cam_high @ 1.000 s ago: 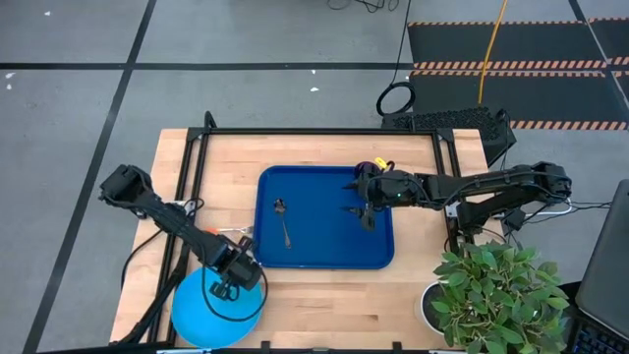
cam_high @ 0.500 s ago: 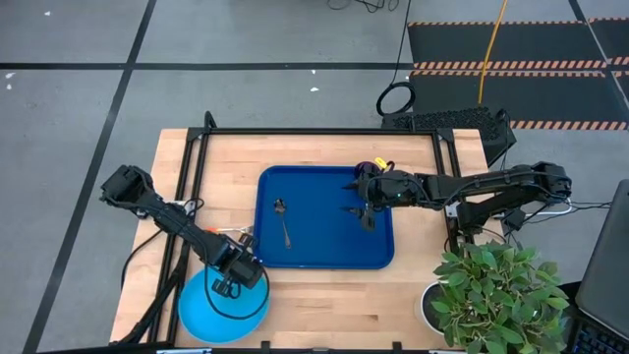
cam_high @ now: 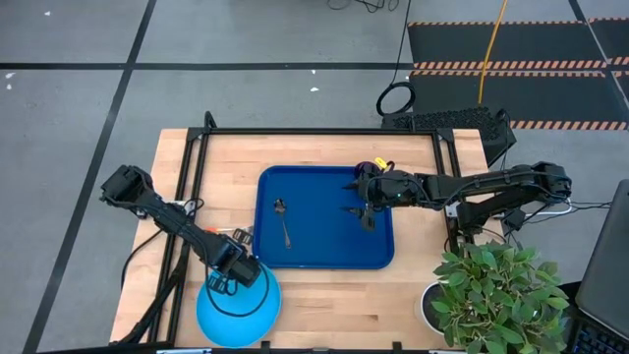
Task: Pick and place plate/cup/fork/spoon on tray
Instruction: Put the light blue plate on the blue serving tray to the bottom left of the violet glass
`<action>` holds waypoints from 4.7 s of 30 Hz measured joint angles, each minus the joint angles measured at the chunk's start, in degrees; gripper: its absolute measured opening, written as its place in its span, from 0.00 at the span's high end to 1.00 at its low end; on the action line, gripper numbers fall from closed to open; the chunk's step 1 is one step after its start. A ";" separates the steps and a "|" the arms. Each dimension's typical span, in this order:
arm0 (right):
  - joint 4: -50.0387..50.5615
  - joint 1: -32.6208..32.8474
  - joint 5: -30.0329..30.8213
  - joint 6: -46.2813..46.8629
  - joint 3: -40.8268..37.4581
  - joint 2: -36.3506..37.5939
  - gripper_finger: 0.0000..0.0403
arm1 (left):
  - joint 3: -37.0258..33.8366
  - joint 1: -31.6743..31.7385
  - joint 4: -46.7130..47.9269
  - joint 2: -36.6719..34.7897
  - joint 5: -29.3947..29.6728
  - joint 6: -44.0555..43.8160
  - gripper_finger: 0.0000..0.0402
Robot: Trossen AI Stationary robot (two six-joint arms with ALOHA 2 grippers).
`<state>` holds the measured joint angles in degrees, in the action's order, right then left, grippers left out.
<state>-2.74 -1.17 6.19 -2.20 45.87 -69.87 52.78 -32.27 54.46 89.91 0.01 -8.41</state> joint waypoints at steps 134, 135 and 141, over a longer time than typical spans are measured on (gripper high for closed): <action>5.14 0.02 0.00 0.01 0.04 6.45 0.32 | 33.79 50.32 -0.01 18.27 -9.61 -3.67 0.99; 5.35 0.02 0.00 0.04 0.03 6.45 0.32 | 34.29 50.22 0.54 19.14 -9.61 -3.67 0.99; 6.83 0.05 -0.22 1.76 0.04 6.45 0.32 | 34.67 50.14 1.86 22.41 -9.45 -1.63 0.96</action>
<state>4.09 -1.12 5.98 -0.44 45.91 -63.42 87.45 17.87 56.32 112.31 -9.44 -10.04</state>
